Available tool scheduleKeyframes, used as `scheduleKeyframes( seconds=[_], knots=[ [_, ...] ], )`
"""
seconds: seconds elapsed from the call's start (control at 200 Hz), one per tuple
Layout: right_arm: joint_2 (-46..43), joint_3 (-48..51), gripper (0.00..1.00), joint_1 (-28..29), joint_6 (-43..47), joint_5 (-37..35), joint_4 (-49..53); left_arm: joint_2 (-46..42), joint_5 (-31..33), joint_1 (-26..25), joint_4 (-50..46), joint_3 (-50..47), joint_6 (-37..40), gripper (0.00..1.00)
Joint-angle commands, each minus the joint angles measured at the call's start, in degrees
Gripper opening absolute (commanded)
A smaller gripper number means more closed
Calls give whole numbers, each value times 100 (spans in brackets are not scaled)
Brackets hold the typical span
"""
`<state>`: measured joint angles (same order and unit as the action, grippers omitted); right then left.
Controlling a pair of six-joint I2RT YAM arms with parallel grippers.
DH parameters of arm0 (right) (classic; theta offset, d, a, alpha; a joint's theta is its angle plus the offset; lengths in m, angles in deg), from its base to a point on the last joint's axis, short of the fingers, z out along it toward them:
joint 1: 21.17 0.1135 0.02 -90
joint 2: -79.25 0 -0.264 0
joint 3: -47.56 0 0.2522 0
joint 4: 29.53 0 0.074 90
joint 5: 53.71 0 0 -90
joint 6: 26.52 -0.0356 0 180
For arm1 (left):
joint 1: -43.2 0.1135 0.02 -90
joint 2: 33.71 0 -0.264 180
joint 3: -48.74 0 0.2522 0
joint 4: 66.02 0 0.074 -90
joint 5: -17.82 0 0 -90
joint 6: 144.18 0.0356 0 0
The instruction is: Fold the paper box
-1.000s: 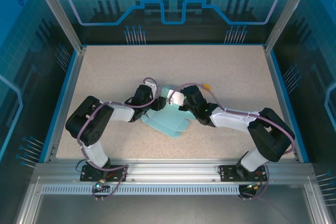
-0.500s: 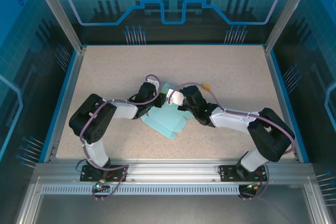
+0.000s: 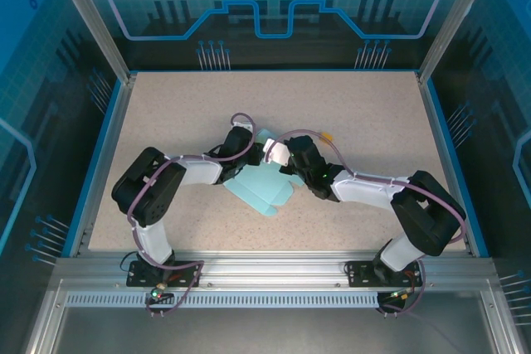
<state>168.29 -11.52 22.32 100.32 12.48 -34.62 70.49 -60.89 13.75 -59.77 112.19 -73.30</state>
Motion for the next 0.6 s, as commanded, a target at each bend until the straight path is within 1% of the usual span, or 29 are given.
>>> scheduleKeyframes(
  seconds=[0.0, 0.18, 0.23, 0.37, 0.47, 0.595],
  knots=[
    [-69, 0, 0, 44, -15, -27, 241, 112, 390, 245, 143, -62, 138, 41],
    [-137, -47, 0, -94, 135, -9, 303, -105, -17, 272, 409, -289, 656, 52],
    [-158, -67, 0, -149, 179, 31, 563, -186, -198, 295, 474, -355, 830, 56],
    [-235, -84, 0, -259, 302, 159, 770, -382, -608, 359, 469, -453, 1305, 65],
    [-264, -121, 0, -313, 333, 270, 890, -478, -908, 396, 460, -490, 1547, 70],
    [-259, -185, 0, -327, 364, 354, 983, -522, -1216, 439, 421, -452, 1737, 73]
  ],
)
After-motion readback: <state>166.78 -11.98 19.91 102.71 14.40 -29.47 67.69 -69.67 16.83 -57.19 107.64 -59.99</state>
